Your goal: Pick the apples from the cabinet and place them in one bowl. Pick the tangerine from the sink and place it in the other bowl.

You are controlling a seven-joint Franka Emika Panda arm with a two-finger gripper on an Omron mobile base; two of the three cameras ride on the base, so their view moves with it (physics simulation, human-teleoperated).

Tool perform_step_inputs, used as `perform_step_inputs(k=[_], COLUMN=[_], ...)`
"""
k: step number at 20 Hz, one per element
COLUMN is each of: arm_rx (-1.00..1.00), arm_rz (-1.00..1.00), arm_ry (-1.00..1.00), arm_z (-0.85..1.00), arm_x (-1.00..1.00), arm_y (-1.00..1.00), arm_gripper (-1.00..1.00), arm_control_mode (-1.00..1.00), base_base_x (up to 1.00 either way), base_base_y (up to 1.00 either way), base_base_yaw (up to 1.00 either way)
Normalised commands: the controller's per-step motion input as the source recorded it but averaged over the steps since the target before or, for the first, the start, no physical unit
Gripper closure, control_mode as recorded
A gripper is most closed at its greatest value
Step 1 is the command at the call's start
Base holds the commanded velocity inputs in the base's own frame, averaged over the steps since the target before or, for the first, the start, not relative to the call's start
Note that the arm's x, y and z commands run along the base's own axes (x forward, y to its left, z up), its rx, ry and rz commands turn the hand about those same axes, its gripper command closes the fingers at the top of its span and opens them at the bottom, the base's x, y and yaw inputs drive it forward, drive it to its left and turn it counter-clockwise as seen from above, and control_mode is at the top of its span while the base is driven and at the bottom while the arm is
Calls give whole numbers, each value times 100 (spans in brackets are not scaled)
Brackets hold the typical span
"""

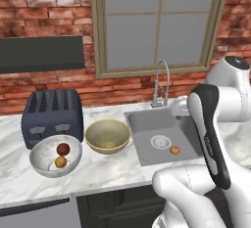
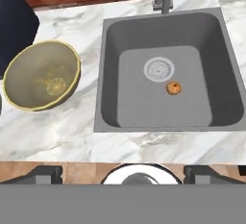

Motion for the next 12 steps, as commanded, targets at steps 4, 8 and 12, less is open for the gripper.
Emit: perform_step_inputs(k=[4, 8, 12], arm_rx=[-13, -6, 0], arm_rz=[-9, -6, 0], arm_ry=[2, 0, 0], arm_z=[-56, -53, -37], arm_x=[39, 22, 1], arm_y=[0, -3, -18], arm_gripper=[-100, -100, -100], arm_control_mode=[-100, -100, -100], base_base_x=[0, 0, 0], base_base_y=[0, 0, 0], base_base_yaw=[0, 0, 0])
